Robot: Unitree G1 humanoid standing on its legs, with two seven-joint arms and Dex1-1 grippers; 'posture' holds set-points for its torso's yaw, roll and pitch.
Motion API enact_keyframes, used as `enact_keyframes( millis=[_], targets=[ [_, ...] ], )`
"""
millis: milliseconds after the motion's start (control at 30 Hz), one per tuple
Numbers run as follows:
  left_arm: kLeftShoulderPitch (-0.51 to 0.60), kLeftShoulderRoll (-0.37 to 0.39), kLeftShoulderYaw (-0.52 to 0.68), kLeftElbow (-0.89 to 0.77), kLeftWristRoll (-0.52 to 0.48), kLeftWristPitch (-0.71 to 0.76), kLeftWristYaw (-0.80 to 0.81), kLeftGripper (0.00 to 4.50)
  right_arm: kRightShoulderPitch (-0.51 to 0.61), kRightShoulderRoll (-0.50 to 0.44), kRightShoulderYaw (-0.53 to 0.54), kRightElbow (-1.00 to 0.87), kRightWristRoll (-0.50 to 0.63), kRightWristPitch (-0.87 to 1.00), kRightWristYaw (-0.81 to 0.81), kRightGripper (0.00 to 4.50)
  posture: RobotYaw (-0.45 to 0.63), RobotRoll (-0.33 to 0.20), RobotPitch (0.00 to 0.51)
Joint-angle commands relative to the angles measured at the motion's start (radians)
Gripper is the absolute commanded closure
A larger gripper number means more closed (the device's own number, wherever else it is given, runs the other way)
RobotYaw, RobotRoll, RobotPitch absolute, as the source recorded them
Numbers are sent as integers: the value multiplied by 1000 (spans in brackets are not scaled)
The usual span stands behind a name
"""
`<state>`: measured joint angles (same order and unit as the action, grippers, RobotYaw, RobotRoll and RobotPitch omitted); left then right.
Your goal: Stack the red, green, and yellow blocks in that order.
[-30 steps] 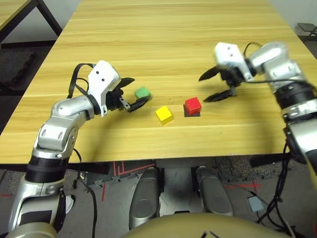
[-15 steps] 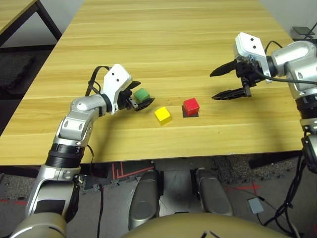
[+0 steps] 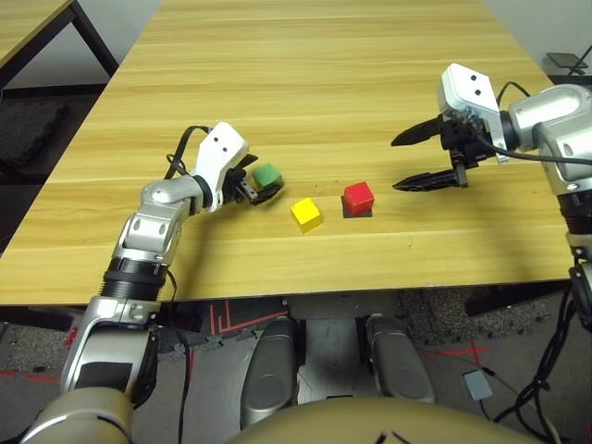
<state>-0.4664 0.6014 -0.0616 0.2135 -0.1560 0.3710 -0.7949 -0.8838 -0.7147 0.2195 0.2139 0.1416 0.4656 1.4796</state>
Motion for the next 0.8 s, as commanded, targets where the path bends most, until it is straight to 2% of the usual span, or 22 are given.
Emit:
enact_keyframes(
  millis=[33, 100, 267, 300, 433, 667, 800],
  targets=[
    [-6, -8, -22, 34, 17, 7, -13, 187, 14, -8, -8, -9, 18, -5, -9, 11, 175, -85, 81],
    [-5, -8, -28, 45, 24, 5, -20, 576, 17, -8, -8, -12, 20, -4, -11, 0, 172, -85, 78],
    [-2, -8, -45, 56, 25, 24, -58, 2259, 20, -5, -10, -15, 23, -4, -22, 0, 167, -83, 75],
    [-6, -11, -49, 56, 26, 28, -64, 2420, 23, -6, -10, -14, 21, -6, -26, 0, 166, -81, 71],
    [-39, -17, -48, 29, 9, 51, -93, 2413, 31, -16, -11, -10, 22, -19, -29, 0, 165, -79, 67],
    [-226, -2, -77, -60, -33, 184, -207, 2413, 74, -63, -29, -15, 61, -44, 6, 0, 165, -67, 58],
    [-309, -35, -122, -104, -68, 273, -268, 2413, 105, -84, -41, -33, 82, -45, 22, 0, 154, -60, 58]
  ],
)
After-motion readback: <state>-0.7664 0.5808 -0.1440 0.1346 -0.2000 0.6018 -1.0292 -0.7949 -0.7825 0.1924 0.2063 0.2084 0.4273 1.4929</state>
